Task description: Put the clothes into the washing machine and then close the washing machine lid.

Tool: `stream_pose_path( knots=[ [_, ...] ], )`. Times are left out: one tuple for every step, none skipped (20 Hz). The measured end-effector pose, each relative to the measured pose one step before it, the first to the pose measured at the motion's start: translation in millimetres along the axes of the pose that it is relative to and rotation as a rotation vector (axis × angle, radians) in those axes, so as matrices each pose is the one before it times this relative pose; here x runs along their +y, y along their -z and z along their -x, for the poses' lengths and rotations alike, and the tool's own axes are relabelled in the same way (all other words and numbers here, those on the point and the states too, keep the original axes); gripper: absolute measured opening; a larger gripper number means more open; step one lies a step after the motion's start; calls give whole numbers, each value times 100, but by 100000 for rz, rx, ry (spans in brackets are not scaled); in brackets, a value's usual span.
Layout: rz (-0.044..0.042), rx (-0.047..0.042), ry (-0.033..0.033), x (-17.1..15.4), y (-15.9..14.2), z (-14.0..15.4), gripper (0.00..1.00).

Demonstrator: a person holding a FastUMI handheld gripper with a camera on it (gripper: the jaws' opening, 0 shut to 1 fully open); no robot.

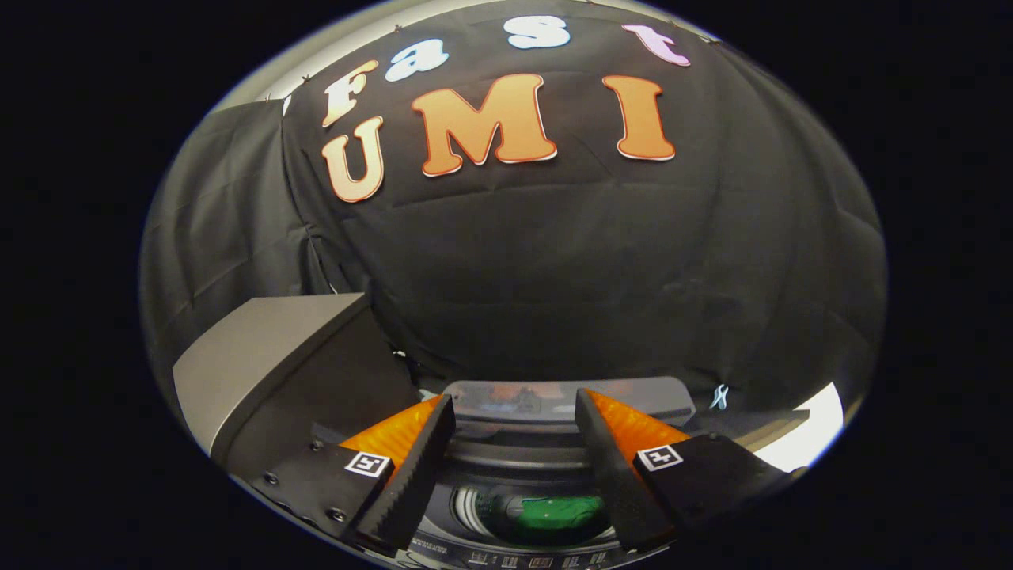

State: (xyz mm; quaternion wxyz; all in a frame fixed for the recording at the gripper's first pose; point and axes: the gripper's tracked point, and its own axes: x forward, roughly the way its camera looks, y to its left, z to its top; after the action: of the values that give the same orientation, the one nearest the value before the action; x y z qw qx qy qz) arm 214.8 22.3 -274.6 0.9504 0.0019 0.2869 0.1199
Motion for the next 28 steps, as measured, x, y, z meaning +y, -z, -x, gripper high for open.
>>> stream_pose_path(
  knots=[
    [-1142,595,50,-122,489,284,99],
    [-926,294,-86,-71,322,33,99],
    [-566,793,-19,-116,279,137,99],
    [-488,378,15,24,113,277,99],
    [-168,-357,-2,-15,-122,195,99],
    [249,-735,-9,-192,-267,212,99],
    [257,-851,-208,36,-262,324,99],
    [163,-1030,-493,51,-520,278,99],
    [-210,-1124,-591,141,-579,357,99],
    [-469,-1466,-926,297,-622,515,99],
    [-528,-1986,-901,204,-938,486,99],
    [-314,-2309,-906,256,-898,605,99],
    [-324,-1794,-600,265,-1073,523,99],
    [-596,-1753,-736,172,-810,618,99],
    [-441,-2233,-1007,326,-1163,564,99],
    [111,-2315,-680,241,-1288,605,99],
    [598,-2450,-501,163,-1306,670,99],
    [910,-2508,-442,175,-1290,826,99],
    [1125,-2562,-476,168,-1292,664,99],
    [1377,-2543,-423,111,-1125,1010,99],
    [1444,-2600,-203,85,-1234,835,99],
    [1434,-2083,43,12,-1107,679,98],
    [942,-1893,-144,69,-859,904,98],
    [1010,-2384,-146,-9,-1108,954,98],
    [1563,-3071,321,-263,-954,653,98],
    [1585,-2551,1424,-652,-525,569,98],
    [2043,-2093,1780,-751,-331,485,98],
    [1538,-1074,1360,-535,-219,529,98]
  ],
)
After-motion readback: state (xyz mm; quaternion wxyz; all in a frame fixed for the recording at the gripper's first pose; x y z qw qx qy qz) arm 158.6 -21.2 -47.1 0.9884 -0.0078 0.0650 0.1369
